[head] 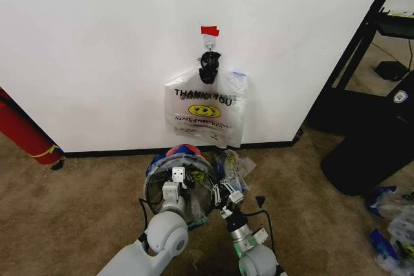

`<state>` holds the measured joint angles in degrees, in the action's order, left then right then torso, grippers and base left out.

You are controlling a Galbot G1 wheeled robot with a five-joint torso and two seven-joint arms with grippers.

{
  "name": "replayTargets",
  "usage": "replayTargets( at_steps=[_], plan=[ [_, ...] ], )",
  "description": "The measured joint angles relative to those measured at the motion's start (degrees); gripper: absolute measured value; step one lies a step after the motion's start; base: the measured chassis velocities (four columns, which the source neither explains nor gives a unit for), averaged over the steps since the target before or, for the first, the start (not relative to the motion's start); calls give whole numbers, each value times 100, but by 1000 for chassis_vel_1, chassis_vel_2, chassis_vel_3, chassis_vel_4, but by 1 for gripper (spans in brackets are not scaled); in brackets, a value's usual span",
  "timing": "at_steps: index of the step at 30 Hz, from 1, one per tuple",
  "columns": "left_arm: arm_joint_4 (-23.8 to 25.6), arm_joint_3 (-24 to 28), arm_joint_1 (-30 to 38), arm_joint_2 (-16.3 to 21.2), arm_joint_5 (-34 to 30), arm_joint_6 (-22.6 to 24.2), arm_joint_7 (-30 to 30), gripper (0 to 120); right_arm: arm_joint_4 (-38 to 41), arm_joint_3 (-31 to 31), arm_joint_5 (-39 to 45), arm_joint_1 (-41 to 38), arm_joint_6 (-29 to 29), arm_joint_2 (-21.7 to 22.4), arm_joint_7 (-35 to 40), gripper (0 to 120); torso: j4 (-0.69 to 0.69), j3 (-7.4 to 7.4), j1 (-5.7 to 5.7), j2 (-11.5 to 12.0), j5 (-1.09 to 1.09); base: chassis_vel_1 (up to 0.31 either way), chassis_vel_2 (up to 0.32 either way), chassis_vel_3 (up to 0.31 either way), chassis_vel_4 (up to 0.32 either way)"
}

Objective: Pick up the garbage bag from the wall and place it over the trash bin.

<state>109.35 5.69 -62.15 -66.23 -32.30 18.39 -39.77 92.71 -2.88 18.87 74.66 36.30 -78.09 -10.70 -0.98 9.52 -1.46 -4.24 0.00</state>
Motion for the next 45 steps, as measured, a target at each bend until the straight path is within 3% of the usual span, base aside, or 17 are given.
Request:
replayTargets(
  at_steps=[23, 40, 45],
  plan=[
    [-588, -5, 443, -5, -253, -19, 12, 0, 315, 36, 582, 182, 35, 83, -844, 1, 0, 0, 0, 0, 0, 0, 0, 0, 0],
    [-186, -29, 128, 158, -276, -49, 287, 0, 125, -58, 556, 93, 71, 27, -543, 1, 0, 0, 0, 0, 0, 0, 0, 0, 0],
    [244, -62, -253, 358, -218, 13, 386, 0, 7, -87, 587, -2, 47, -36, -252, 1, 0, -1, 0, 0, 0, 0, 0, 0, 0]
  ],
)
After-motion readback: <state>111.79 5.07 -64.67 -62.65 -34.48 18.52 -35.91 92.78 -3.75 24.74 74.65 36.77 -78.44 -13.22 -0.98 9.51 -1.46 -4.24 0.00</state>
